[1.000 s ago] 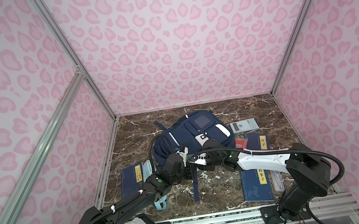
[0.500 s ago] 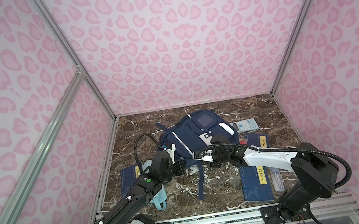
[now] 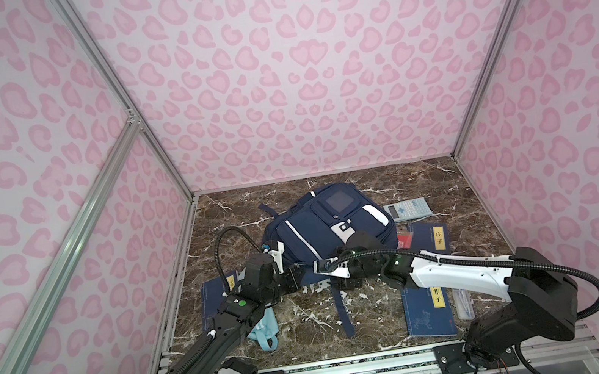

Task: Pack books, pencil case, and school supplies into a backpack
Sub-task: Unzip the student bag at the center of the table.

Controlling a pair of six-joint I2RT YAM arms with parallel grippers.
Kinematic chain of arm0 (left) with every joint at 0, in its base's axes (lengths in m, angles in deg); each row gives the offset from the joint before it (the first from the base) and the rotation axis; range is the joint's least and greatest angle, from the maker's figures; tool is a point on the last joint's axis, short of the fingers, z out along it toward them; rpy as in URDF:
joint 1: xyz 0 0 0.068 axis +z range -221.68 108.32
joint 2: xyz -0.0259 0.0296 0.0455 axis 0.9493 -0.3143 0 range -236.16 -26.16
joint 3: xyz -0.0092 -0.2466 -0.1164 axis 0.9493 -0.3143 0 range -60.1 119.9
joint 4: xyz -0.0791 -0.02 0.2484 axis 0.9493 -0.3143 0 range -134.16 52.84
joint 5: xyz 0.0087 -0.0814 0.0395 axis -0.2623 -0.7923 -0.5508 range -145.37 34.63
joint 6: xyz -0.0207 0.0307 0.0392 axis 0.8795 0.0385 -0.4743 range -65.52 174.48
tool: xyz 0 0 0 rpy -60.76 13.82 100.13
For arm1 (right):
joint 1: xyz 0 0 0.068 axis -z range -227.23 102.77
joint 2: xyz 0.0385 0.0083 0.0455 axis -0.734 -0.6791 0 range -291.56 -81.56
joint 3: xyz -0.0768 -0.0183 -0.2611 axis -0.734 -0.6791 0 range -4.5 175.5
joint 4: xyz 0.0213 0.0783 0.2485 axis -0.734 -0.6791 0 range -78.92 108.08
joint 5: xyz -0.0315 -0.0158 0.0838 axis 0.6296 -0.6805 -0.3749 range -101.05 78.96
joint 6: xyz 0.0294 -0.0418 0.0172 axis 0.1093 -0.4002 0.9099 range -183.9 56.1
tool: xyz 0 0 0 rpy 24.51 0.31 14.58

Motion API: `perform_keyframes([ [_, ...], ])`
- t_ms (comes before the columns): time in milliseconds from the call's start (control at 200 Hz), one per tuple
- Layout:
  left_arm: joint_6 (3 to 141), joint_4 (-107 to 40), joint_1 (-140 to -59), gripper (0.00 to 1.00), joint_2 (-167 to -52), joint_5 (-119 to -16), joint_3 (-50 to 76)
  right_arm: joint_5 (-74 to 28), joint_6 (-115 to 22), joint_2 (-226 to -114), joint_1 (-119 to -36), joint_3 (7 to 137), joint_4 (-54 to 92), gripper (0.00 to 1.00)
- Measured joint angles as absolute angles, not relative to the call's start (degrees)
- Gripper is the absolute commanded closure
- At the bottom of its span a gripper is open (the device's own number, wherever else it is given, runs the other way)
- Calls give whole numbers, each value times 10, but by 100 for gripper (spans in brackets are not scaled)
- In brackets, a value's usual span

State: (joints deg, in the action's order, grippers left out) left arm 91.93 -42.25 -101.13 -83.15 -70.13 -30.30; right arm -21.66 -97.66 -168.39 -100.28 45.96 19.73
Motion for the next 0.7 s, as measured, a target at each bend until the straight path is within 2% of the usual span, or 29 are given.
perform_keyframes([
  [150,926,-422,-1021,97,-832,-701,-301,-182,-945,-1752,-1018,505,199,48],
  [210,931,-423,-1021,97,-830,-696,-300,-178,-940,-1776,-1021,525,202,63],
  [285,935,-427,-1021,97,-829,-692,-298,-172,-935,-1794,-1023,535,201,88],
  [335,935,-434,-1020,97,-829,-690,-296,-174,-935,-1798,-1023,538,199,100],
  [500,918,-442,-993,97,-842,-714,-284,-175,-952,-1773,-1021,518,208,100],
  [700,887,-449,-911,97,-869,-779,-257,-207,-998,-1732,-998,496,215,100],
])
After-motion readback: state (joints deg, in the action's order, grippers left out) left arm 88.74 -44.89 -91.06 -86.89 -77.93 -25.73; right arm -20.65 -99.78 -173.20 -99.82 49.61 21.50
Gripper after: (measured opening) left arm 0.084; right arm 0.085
